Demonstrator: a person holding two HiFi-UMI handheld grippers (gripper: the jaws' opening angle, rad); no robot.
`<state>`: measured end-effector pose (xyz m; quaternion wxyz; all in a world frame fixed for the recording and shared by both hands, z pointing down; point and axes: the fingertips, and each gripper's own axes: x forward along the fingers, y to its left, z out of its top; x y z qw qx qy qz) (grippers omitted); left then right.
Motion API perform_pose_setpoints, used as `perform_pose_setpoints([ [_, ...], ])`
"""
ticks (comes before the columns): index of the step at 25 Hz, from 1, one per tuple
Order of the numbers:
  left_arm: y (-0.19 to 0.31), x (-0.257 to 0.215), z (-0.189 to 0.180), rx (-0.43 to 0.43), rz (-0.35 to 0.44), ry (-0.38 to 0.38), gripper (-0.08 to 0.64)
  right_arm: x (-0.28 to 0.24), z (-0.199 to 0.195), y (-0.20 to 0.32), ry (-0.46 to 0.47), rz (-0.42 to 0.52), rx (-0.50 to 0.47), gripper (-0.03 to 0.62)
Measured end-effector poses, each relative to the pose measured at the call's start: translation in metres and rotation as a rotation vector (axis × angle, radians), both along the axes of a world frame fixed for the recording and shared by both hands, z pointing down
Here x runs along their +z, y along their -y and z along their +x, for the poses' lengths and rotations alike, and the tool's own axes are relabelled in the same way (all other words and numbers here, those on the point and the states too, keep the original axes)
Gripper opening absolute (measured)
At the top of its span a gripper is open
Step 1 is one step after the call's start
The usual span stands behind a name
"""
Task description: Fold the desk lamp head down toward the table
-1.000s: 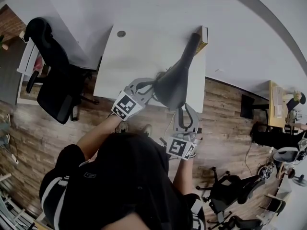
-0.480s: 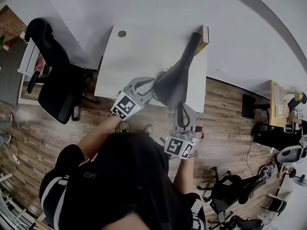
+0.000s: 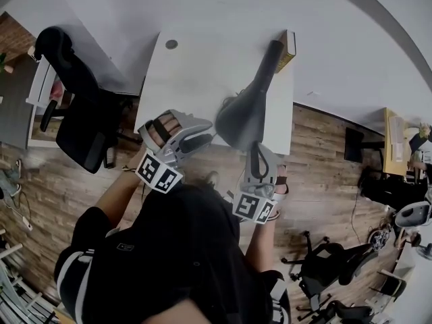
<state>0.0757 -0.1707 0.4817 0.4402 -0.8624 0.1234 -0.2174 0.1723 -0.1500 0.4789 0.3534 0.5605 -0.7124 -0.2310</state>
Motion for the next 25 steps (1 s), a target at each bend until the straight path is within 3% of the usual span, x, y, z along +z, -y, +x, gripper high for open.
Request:
perform_pose_setpoints([
  [4,-0.004,0.002,0.026,0.059,0.124,0.097,0.19,0.0,-0.003,0.001,-0.004,-0.002,-0.006,0.074],
  [6,0.001,0.008,0.034,0.053,0.157,0.14,0.137,0.001,-0.004,0.001,-0.01,-0.006,-0.009,0.072],
  [8,0.005,0.009,0.039,0.049,0.155,0.147,0.104,0.004,-0.002,0.0,-0.023,-0.013,-0.01,0.074],
  [19,0.015,0.048,0.044,0.066,0.134,0.159,0.125,0.046,0.005,0.012,-0.058,-0.052,-0.019,0.095],
  [25,0.021,0.065,0.049,0.056,0.17,0.184,0.133,0.064,0.009,0.019,-0.065,-0.03,-0.016,0.103],
])
